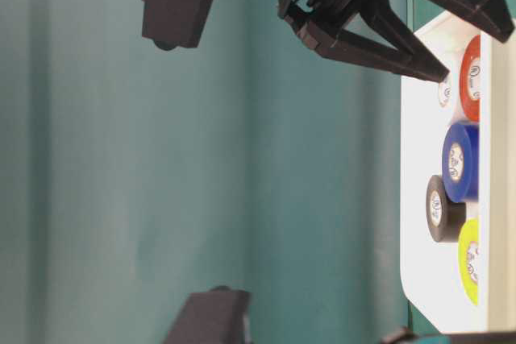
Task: Put the tape alternately from left to right into the white case.
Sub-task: 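Carry the teal roll with the left gripper into the tray corner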
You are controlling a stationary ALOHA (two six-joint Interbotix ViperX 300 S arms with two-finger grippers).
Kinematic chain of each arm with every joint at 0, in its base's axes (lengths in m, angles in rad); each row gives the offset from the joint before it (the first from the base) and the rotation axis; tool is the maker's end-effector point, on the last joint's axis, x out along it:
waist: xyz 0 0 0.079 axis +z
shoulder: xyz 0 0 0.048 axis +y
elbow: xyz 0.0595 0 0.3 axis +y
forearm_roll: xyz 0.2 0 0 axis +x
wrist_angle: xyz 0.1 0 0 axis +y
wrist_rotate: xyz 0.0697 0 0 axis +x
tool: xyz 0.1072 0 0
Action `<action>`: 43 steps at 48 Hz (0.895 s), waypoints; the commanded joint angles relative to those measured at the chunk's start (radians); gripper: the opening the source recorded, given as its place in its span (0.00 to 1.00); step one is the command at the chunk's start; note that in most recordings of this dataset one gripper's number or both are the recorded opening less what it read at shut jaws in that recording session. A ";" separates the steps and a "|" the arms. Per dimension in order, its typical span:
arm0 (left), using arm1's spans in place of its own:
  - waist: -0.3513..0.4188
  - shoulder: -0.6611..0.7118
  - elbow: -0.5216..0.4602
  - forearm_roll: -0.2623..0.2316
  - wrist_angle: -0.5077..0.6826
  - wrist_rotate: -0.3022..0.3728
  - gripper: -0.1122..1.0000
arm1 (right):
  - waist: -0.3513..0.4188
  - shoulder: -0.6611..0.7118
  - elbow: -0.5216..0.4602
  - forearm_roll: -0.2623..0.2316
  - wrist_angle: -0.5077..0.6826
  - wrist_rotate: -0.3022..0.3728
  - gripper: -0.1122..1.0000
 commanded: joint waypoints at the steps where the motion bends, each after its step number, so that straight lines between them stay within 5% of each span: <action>1: 0.032 -0.043 -0.011 0.003 -0.011 0.002 0.32 | 0.002 -0.008 -0.009 0.002 -0.006 0.002 0.78; 43: 0.489 -0.094 -0.006 0.002 -0.020 0.006 0.32 | 0.002 -0.008 0.011 0.002 -0.006 0.069 0.78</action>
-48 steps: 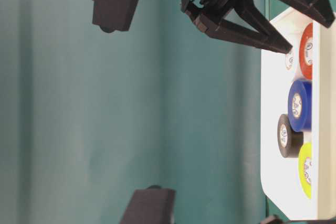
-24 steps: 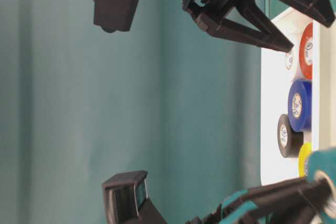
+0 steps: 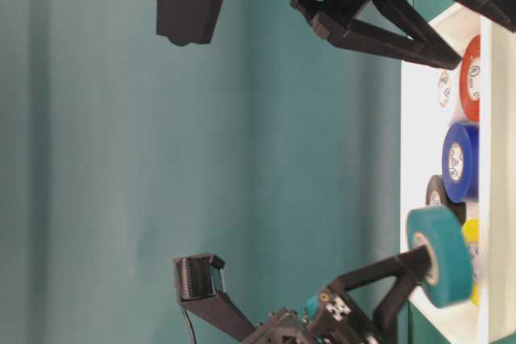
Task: Put the tape alternately from left to right into the white case.
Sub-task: 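Carry the teal roll with the left gripper into the tray corner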
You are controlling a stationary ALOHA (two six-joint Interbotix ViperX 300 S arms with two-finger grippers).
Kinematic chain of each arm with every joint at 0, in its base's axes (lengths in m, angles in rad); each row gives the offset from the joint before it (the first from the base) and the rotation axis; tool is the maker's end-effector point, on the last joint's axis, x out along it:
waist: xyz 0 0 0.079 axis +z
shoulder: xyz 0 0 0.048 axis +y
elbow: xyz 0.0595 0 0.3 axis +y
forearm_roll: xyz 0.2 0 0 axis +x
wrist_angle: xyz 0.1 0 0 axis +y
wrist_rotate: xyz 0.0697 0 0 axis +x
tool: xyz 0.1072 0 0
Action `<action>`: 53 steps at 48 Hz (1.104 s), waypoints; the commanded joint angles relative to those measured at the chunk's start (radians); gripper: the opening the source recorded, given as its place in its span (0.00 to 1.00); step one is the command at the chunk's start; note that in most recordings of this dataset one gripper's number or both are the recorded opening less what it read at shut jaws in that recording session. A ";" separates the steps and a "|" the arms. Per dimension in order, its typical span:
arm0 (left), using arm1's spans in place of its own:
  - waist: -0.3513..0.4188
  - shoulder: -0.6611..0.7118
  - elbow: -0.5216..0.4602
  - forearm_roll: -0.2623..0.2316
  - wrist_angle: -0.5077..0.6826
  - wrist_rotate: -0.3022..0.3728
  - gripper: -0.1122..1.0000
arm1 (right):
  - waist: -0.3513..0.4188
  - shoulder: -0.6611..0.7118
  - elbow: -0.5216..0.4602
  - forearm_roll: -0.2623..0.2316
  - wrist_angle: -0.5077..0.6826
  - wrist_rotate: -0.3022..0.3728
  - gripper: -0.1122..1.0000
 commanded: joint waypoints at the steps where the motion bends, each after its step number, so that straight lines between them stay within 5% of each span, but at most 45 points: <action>1: 0.043 -0.035 -0.011 0.003 -0.011 0.002 0.32 | 0.003 -0.009 -0.008 0.002 -0.006 0.002 0.78; 22: 0.239 -0.041 0.017 0.002 -0.041 0.002 0.32 | 0.002 -0.008 -0.008 0.002 -0.006 0.002 0.78; 53: 0.290 -0.008 0.038 0.002 -0.144 0.003 0.32 | 0.002 -0.008 -0.011 0.002 -0.006 0.002 0.78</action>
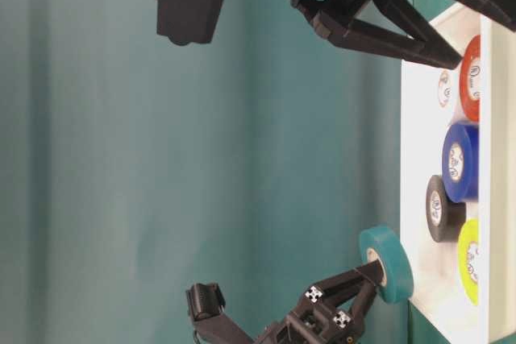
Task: Put the tape alternately from left to right into the white case.
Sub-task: 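Carry the teal roll with the left gripper into the tray corner, then release the teal roll and withdraw the left gripper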
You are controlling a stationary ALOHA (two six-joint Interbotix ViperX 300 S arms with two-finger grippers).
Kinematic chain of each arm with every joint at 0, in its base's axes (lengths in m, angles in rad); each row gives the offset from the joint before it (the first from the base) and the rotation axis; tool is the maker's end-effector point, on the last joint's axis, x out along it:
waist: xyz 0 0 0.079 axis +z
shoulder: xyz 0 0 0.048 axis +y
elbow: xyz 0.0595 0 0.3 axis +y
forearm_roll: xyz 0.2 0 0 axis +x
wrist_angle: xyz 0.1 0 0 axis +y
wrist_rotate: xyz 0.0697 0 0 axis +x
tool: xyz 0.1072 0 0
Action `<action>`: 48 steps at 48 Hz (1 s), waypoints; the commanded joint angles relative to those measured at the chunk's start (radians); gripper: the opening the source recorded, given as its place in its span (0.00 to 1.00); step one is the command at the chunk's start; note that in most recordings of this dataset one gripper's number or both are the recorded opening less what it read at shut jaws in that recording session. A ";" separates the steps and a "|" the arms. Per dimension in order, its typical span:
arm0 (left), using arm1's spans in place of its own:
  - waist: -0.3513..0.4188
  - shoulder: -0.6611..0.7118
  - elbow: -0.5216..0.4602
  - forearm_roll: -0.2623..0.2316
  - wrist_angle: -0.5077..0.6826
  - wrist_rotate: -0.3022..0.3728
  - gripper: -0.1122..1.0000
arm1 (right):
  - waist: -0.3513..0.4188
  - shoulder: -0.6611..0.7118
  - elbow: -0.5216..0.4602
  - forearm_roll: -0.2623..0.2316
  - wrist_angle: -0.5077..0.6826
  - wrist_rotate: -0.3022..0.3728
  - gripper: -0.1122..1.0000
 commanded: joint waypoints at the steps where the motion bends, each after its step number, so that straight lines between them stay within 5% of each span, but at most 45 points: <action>1: 0.003 -0.006 -0.012 0.002 -0.009 0.002 0.32 | 0.002 -0.009 -0.012 0.002 -0.008 0.002 0.78; 6: 0.003 -0.005 -0.011 0.003 -0.009 0.000 0.38 | 0.002 -0.008 -0.011 0.002 -0.008 0.002 0.78; 17: 0.002 -0.006 -0.008 0.002 -0.009 0.000 0.92 | 0.002 -0.009 -0.012 0.002 -0.006 0.002 0.78; 48: -0.040 -0.023 0.011 0.002 -0.009 -0.003 0.92 | 0.002 -0.008 -0.011 0.002 -0.006 0.002 0.78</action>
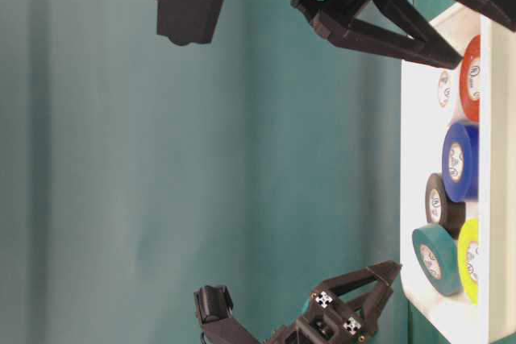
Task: Put the tape alternately from left to right into the white case.
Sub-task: 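Release the teal roll and withdraw the left gripper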
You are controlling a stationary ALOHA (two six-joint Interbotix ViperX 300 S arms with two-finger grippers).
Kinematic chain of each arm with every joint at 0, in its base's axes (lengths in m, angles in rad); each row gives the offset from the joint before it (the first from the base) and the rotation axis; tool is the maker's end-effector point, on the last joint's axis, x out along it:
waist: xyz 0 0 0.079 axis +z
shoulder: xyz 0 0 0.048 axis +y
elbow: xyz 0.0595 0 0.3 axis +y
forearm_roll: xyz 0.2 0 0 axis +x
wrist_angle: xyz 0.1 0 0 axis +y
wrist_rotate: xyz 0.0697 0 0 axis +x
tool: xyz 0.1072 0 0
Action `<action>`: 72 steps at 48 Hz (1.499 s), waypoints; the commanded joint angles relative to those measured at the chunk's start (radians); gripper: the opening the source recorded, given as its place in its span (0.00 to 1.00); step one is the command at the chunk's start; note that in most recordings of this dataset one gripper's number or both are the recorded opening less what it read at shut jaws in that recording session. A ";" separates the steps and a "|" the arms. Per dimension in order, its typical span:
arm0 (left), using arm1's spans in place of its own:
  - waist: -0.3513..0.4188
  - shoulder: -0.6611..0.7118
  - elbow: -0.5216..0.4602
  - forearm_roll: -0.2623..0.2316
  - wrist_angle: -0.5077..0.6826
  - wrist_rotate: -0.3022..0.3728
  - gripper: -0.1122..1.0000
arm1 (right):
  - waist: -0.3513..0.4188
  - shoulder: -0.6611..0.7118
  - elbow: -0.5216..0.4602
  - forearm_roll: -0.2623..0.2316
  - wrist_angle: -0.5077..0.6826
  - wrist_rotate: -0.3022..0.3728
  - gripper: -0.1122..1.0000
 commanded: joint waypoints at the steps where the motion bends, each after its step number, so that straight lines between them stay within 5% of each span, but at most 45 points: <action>1: -0.029 -0.029 -0.006 0.002 -0.008 0.002 0.92 | 0.002 -0.008 -0.011 0.002 -0.006 0.000 0.78; 41: -0.399 -0.156 0.087 0.002 -0.009 0.005 0.92 | 0.002 -0.009 -0.012 0.002 -0.008 0.000 0.78; 62: -0.529 -0.150 0.089 0.002 -0.011 0.005 0.92 | 0.002 -0.008 -0.012 0.002 -0.014 0.002 0.78; 72: -0.534 -0.150 0.101 0.002 -0.011 0.005 0.92 | 0.002 -0.008 -0.009 0.002 -0.044 0.002 0.78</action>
